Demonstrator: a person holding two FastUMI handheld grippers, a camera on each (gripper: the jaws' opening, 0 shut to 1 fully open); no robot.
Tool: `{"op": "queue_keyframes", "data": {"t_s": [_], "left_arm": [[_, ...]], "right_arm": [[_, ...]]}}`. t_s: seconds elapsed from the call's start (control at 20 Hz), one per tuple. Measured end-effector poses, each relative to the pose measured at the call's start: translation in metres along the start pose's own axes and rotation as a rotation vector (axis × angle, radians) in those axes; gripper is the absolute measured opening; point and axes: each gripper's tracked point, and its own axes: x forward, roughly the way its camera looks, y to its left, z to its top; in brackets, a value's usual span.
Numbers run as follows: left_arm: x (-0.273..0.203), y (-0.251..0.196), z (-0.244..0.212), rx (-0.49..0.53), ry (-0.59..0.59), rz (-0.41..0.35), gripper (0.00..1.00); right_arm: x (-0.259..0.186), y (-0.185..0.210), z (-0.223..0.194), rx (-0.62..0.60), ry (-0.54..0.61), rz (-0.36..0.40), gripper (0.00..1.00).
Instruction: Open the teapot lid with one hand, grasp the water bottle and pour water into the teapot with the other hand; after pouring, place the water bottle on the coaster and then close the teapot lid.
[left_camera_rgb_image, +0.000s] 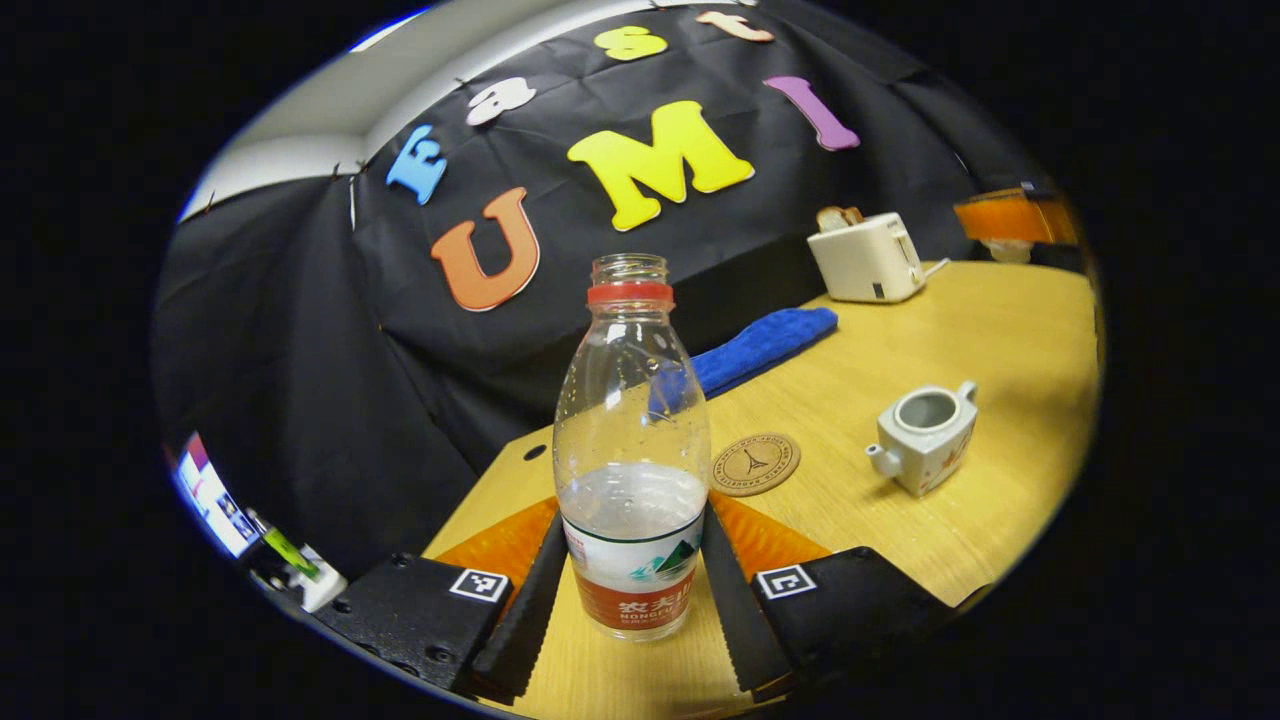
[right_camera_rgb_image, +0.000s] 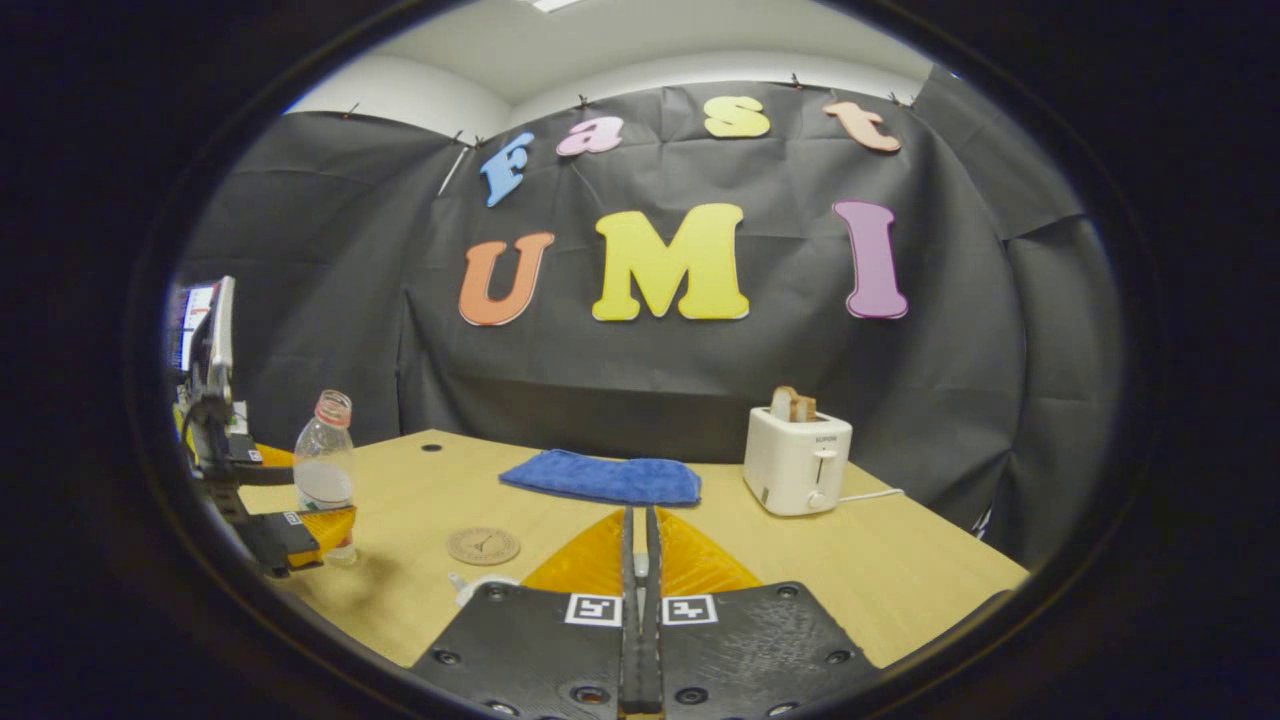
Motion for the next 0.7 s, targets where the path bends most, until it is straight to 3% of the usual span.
{"op": "queue_keyframes", "data": {"t_s": [0.5, 0.7], "left_arm": [[0.003, 0.005, 0.006, 0.471, 0.048, 0.032, 0.74], [0.001, -0.014, 0.010, 0.597, 0.030, -0.022, 0.74]], "right_arm": [[-0.004, -0.015, 0.005, 0.013, 0.009, -0.008, 0.00], [-0.006, -0.021, 0.004, 0.009, 0.022, -0.017, 0.00]]}}
